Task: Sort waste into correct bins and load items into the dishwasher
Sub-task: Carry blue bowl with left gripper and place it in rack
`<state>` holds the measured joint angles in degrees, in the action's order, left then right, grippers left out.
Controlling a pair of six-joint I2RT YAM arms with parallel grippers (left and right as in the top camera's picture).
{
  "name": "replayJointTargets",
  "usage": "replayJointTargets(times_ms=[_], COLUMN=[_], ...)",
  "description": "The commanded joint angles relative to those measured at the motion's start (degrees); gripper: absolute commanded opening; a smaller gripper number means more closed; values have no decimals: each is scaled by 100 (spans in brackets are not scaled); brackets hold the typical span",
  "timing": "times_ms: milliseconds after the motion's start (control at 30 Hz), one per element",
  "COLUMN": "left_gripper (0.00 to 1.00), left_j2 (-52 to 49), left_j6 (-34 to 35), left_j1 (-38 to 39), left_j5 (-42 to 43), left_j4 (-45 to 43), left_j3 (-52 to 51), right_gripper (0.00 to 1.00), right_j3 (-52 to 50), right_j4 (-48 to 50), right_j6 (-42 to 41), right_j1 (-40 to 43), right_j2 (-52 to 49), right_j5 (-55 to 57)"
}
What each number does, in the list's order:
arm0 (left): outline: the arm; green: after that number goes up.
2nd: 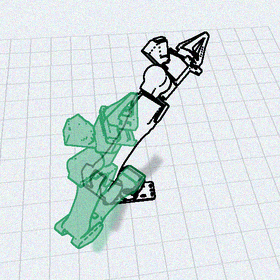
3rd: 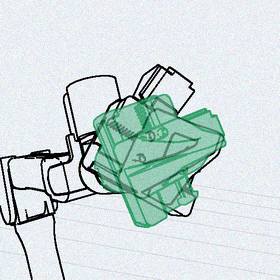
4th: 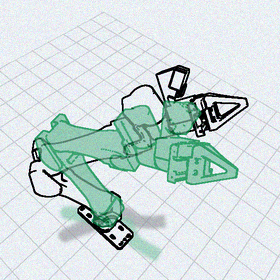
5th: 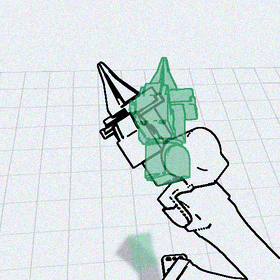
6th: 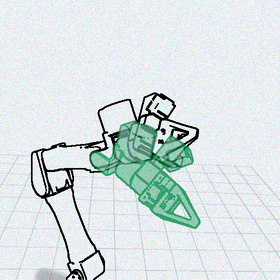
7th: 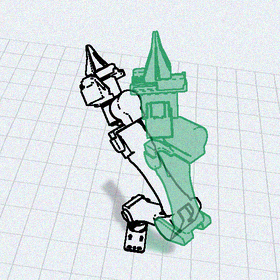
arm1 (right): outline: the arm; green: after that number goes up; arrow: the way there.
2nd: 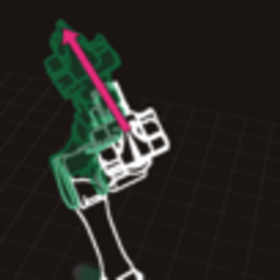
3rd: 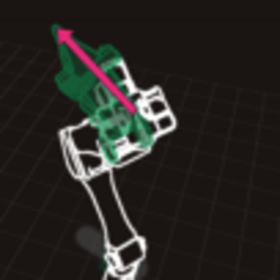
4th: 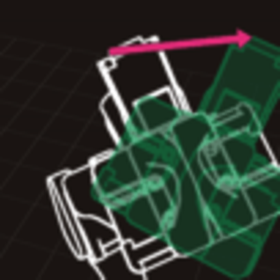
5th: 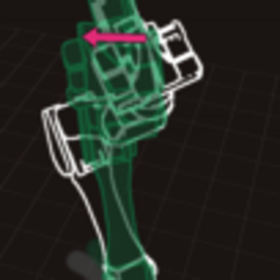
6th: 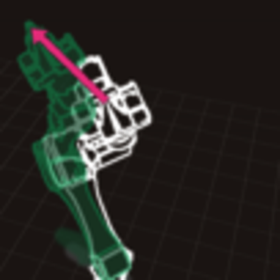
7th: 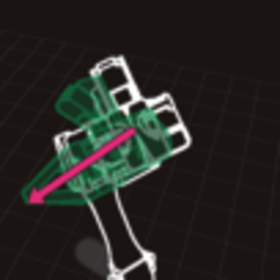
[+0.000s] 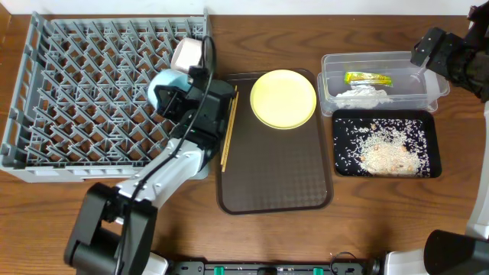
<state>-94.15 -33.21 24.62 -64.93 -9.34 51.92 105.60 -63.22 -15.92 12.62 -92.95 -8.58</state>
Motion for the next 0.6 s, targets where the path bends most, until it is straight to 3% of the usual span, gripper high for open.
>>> replayJointTargets(times_ms=[0,133,333,567], left_gripper=[8,8,17,48], left_j2=[-96,-96,-96,-96], left_j6=[92,90,92,214], left_j1=[155,385,546,546], left_j5=[0,-11,-245,-391], left_j4=[7,13,26,28], left_j3=[-74,-74,-74,-74], right_gripper=[99,99,99,99], right_j3=[57,57,57,57], right_j4=[-9,-9,-9,-9], right_j6=[-35,-35,-35,-35], right_j1=[11,11,11,11], right_j2=[-31,-31,-31,-31], right_j5=[-26,-26,-26,-26])
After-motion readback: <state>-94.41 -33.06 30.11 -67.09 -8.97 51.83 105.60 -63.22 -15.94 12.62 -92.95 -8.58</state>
